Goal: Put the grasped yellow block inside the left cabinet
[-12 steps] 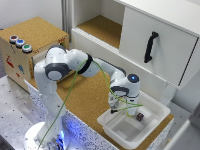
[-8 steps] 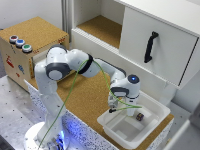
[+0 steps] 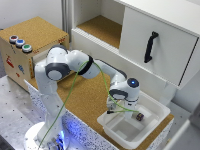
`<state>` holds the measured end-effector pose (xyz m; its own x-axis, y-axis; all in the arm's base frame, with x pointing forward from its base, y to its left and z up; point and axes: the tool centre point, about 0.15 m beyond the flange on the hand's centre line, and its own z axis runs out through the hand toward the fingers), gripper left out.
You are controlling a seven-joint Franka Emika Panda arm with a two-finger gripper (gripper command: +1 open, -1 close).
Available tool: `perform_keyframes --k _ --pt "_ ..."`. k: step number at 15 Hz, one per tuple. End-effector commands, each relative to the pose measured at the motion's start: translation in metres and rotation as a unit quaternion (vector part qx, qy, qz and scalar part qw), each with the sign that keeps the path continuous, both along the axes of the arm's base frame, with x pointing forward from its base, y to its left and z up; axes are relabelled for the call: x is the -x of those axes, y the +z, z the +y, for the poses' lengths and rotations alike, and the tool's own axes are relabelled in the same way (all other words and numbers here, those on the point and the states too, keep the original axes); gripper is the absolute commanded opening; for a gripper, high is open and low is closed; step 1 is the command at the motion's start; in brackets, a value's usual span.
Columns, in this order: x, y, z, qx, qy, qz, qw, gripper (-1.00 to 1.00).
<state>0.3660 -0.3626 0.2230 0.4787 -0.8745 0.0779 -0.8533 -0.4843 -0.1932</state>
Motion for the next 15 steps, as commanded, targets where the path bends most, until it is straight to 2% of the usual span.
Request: perform_keyframes --k 1,5,8,11,15 --pt "0.007 -0.007 0.004 0.003 -0.004 -0.035 0.999 -1.0" --pt "0.016 -0.01 0.005 0.0 -0.004 -0.036 0.999 -1.0" --pt "0.015 0.001 0.006 0.011 0.01 -0.05 0.999 -1.0" --pt "0.001 0.035 0.016 0.039 0.085 -0.092 0.991 -1.0" --pt "-0.006 0.086 0.048 0.052 0.19 -0.151 0.969 -1.0"
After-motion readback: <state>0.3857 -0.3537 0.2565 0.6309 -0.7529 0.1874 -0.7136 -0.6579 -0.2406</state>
